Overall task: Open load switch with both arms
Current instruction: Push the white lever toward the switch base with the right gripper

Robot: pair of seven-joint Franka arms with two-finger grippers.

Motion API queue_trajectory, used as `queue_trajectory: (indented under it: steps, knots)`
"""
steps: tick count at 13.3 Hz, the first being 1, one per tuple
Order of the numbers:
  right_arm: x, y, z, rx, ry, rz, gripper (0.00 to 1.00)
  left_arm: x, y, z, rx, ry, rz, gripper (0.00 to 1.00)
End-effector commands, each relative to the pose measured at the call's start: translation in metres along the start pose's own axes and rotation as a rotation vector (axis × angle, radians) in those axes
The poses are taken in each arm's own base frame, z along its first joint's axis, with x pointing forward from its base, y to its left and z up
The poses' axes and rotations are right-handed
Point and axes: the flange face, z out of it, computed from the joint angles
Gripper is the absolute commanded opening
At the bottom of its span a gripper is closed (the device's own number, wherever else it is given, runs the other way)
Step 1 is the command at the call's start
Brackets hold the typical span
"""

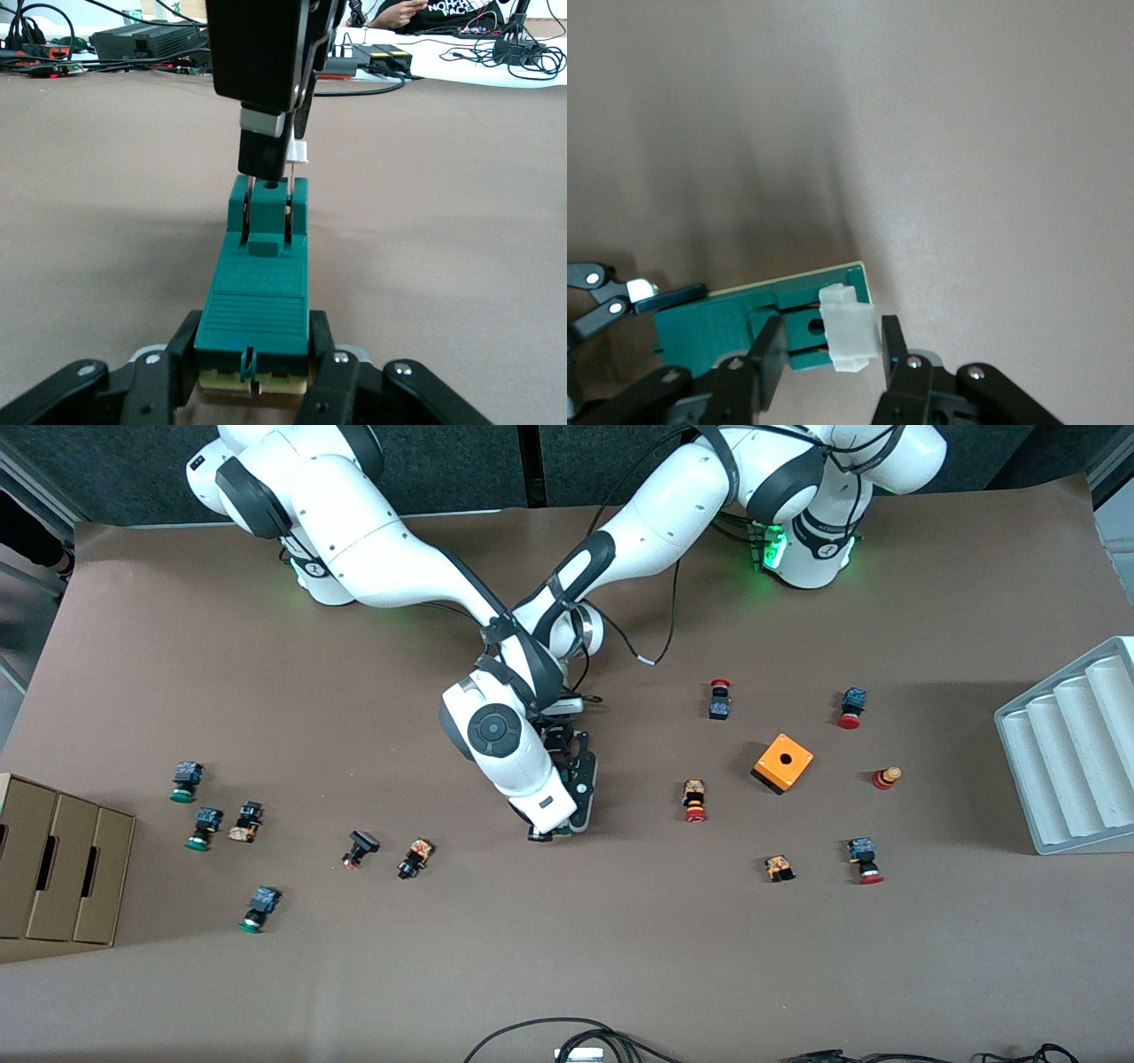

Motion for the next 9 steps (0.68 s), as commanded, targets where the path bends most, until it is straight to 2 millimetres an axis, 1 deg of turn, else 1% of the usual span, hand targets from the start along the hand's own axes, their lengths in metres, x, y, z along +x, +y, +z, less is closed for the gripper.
queue_trajectory:
  steps: [1,9]
  knots:
    - [-0.004,-0.016,-0.002,0.046,-0.030,0.015,0.51,-0.001,0.004,0.001,-0.021,0.010,-0.004,0.53]
    - [-0.004,-0.019,-0.013,0.063,-0.042,0.014,0.51,0.000,0.004,0.001,-0.022,0.011,-0.004,0.53]
